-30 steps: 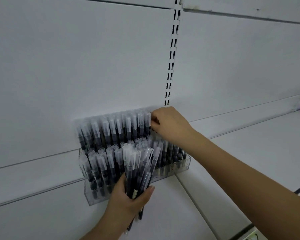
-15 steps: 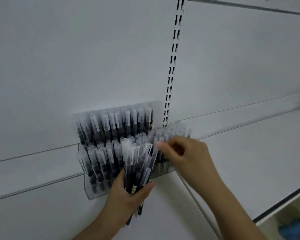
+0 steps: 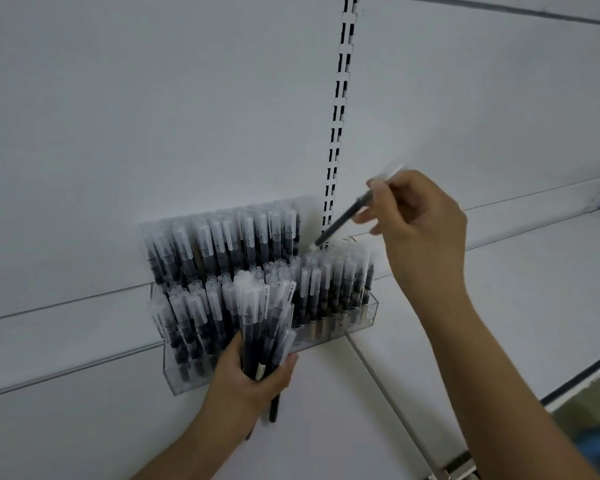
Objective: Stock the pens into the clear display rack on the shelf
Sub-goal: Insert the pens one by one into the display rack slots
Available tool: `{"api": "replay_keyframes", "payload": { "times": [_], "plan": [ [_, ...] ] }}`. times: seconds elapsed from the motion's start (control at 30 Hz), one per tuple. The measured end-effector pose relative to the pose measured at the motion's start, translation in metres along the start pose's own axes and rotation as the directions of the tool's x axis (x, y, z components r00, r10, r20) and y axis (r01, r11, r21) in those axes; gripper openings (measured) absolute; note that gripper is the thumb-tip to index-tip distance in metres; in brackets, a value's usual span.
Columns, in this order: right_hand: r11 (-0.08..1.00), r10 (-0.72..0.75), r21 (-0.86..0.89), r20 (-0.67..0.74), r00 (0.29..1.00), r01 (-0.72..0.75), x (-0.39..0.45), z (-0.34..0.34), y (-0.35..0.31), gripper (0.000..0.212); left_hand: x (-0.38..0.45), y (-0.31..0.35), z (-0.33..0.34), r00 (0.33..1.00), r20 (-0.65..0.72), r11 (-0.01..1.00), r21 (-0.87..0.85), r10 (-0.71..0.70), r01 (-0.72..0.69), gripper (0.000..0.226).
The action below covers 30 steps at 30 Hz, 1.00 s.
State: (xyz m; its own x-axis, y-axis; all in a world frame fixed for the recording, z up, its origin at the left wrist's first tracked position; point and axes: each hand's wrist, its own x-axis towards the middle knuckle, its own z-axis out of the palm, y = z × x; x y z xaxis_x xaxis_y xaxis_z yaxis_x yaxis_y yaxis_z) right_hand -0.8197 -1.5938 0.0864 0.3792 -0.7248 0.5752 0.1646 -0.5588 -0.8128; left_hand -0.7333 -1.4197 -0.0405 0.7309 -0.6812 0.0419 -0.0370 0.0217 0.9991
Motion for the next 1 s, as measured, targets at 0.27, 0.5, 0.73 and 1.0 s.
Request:
{"api": "replay_keyframes", "payload": {
  "times": [0.27, 0.5, 0.73, 1.0],
  "plan": [
    [0.952, -0.047, -0.275, 0.31, 0.95, 0.137, 0.025, 0.033, 0.023, 0.015, 0.0, 0.001, 0.0, 1.0, -0.003, 1.0, -0.006, 0.03, -0.03, 0.02],
    [0.874, -0.047, -0.408, 0.472, 0.881, 0.265, 0.032, 0.038, 0.028, 0.017, 0.001, -0.002, -0.002, 1.0, -0.013, 1.0, 0.001, 0.021, -0.021, 0.023],
    [0.736, 0.006, -0.542, 0.603, 0.797, 0.405, 0.027, 0.052, 0.04, 0.019, 0.003, -0.006, -0.001, 1.0, -0.02, 1.0, -0.015, 0.016, -0.017, 0.024],
    [0.67, 0.01, -0.64, 0.514, 0.858, 0.376, 0.019, 0.04, 0.033, 0.028, 0.003, -0.007, -0.002, 0.999, 0.006, 0.999, -0.015, 0.039, -0.039, 0.024]
  ]
}}
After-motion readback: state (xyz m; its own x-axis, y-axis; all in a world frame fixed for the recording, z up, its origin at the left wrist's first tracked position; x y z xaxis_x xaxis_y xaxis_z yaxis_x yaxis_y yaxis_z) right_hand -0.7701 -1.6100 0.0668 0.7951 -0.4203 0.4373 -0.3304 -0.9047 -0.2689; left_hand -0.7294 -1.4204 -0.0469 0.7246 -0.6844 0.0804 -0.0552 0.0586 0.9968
